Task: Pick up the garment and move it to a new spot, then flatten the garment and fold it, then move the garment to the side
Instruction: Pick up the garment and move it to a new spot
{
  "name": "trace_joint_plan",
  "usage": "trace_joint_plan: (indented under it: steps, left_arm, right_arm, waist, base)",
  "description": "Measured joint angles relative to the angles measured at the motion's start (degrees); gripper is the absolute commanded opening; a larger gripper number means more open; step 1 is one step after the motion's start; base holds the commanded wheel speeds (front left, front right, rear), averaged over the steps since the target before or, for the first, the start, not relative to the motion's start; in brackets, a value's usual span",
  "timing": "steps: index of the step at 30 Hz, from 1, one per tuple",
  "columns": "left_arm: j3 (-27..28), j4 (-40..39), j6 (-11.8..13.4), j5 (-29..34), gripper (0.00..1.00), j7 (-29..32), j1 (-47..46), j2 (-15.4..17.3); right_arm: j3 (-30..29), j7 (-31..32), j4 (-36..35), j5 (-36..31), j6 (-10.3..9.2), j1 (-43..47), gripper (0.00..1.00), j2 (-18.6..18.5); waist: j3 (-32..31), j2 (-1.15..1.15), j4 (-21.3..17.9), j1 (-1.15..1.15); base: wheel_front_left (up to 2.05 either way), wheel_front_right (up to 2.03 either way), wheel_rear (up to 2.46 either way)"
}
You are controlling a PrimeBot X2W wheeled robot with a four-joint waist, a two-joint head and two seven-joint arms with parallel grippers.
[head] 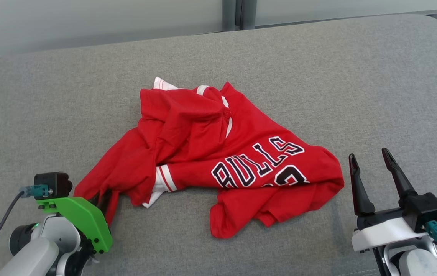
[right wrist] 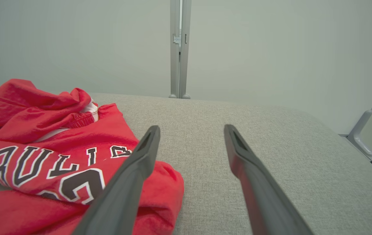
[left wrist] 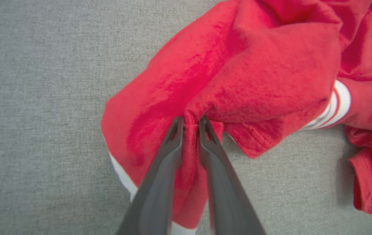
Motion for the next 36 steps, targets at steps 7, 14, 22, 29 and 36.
trace_joint_plan:
  steps: [7,14,22,29,36]
  left_arm:
    - [-0.3,0.9,-0.2,-0.2,0.35,-0.4,1.1,-0.2]
    - [-0.5,2.4,-0.4,-0.6,0.00,-0.2,2.0,-0.2]
    - [1.4,2.6,0.0,-1.0,0.00,-2.3,1.8,0.1]
    - [8.0,2.4,3.7,0.0,0.00,-6.6,-3.2,4.4]
    - [14.2,5.5,5.0,1.0,0.00,-6.2,-12.5,12.1]
  right_arm:
    - [0.1,0.0,0.0,-0.2,0.00,-0.2,1.00,0.0]
    - [0.1,0.0,0.1,-0.2,0.00,-0.2,1.00,0.0]
    - [-0.1,0.0,0.1,-0.2,0.00,-0.2,1.00,0.0]
    - [-0.1,0.0,0.0,-0.3,0.00,-0.2,1.00,0.0]
    - [0.8,0.0,0.1,-0.3,0.00,-1.3,1.00,0.0]
  waist:
    - [-0.4,0.00,0.8,0.00]
    - [-0.7,0.00,1.8,0.00]
    - [-0.7,0.00,2.6,0.00]
    - [-0.4,0.00,3.2,0.00]
    - [-0.1,0.00,2.2,0.00]
  base:
    - [0.00,0.00,0.00]
    - [0.00,0.00,0.00]
    - [0.00,0.00,0.00]
    - [0.00,0.00,0.00]
    - [0.00,0.00,0.00]
